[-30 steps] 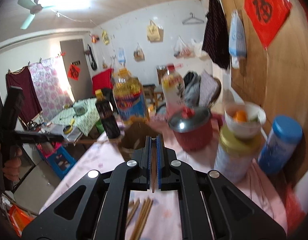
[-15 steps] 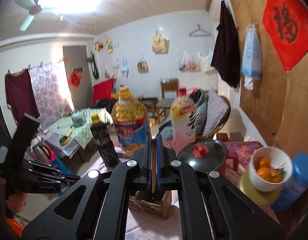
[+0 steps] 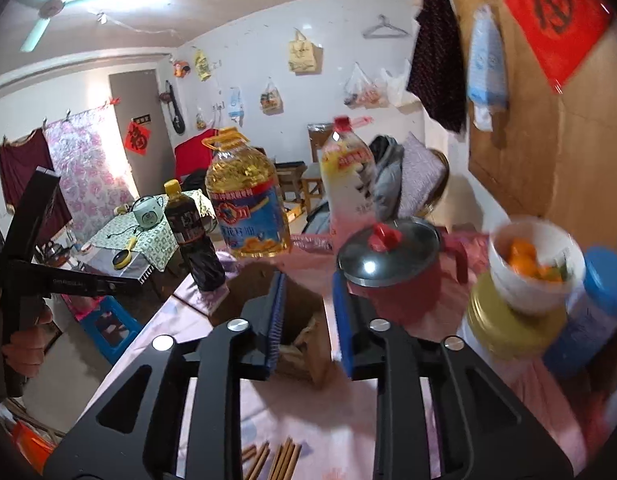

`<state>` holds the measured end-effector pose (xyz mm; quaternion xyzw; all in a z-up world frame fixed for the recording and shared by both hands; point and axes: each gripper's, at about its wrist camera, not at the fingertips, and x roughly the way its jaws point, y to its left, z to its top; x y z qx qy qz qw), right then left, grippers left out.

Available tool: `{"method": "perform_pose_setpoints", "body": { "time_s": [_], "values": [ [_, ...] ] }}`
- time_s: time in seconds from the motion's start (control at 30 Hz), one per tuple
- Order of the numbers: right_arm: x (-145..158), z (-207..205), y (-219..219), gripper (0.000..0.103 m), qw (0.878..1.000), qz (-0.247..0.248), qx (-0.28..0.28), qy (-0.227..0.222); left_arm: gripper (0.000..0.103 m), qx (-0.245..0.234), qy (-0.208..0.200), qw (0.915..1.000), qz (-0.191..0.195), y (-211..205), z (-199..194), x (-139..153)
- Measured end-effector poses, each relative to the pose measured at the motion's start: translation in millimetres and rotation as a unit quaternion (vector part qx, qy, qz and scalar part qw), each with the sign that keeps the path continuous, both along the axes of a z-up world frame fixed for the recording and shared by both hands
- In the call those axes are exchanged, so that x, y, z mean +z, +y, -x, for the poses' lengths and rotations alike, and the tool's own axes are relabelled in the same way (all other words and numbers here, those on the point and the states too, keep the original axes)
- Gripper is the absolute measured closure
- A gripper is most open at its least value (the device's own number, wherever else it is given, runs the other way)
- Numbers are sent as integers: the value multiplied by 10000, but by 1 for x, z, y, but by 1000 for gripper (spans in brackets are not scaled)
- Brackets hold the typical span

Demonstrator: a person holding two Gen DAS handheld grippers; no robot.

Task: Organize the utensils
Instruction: 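Move both open tools back down to the remaining chopsticks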

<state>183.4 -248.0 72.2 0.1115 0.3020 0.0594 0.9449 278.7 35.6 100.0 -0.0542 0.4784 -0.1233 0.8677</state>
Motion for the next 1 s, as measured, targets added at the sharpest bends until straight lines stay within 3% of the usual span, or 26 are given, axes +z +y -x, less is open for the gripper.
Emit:
{"method": "perform_pose_setpoints", "body": {
  "time_s": [0.27, 0.43, 0.7, 1.0],
  "values": [
    [-46, 47, -8, 60, 9972, -309, -294, 615, 43, 560, 143, 9980, -246, 39, 47, -49],
    [-67, 70, 0, 57, 9949, -345, -274, 910, 39, 676, 265, 9950, -684, 47, 78, -85],
    [-112, 111, 13, 54, 9881, -193, -222, 1510, 38, 387, 708, 9917, -999, 45, 133, -156],
    [-158, 152, 20, 54, 9725, -328, -182, 2298, 38, -298, 839, 9902, -1071, 30, 178, -196]
  ]
}}
